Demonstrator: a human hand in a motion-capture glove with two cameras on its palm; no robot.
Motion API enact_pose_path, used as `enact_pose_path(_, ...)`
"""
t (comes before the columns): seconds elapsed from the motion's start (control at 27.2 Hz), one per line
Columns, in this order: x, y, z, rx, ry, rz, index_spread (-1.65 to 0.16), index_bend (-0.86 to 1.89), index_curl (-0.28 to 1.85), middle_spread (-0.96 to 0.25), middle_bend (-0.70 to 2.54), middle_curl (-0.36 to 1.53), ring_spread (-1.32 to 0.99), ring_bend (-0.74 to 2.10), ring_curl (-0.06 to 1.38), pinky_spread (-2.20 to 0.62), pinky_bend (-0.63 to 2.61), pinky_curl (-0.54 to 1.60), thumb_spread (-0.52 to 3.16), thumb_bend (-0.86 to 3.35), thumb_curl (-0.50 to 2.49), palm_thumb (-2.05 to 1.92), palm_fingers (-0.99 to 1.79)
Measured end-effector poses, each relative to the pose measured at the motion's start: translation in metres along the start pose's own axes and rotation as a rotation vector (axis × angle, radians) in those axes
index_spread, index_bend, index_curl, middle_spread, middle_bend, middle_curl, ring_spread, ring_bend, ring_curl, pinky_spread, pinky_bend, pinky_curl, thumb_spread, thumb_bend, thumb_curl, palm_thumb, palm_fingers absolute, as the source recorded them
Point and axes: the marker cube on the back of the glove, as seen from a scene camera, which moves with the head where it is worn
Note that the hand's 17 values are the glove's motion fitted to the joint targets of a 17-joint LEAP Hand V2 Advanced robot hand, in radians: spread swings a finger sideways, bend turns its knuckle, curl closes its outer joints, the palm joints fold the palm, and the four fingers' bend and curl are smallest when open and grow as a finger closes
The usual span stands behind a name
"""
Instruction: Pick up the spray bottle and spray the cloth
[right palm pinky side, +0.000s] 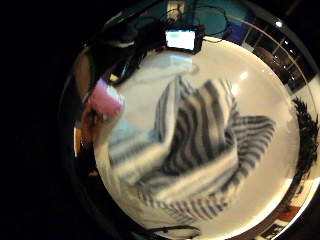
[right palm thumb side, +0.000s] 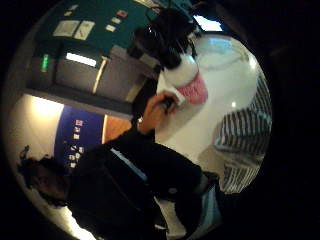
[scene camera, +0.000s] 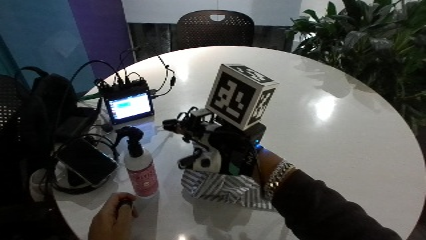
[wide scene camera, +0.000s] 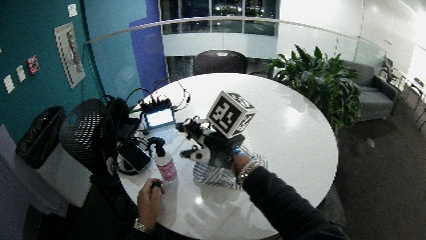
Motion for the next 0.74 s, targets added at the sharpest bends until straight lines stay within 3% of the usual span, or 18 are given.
enact_pose_path(0.33,-0.029,0.089,0.012,-0.198,0.005,-0.122,-0.41,0.15,0.34,-0.17,0.27,0.36,-0.16,0.34,0.31,0.14,0.36,0.35,0.94,-0.03,0.21,0.11,0.38)
enact_pose_path(0.74,-0.052,0.112,-0.004,-0.229,0.036,-0.223,-0.43,0.15,0.32,-0.18,0.24,0.36,-0.17,0.33,0.30,0.16,0.29,0.33,0.94,-0.03,0.23,0.10,0.43)
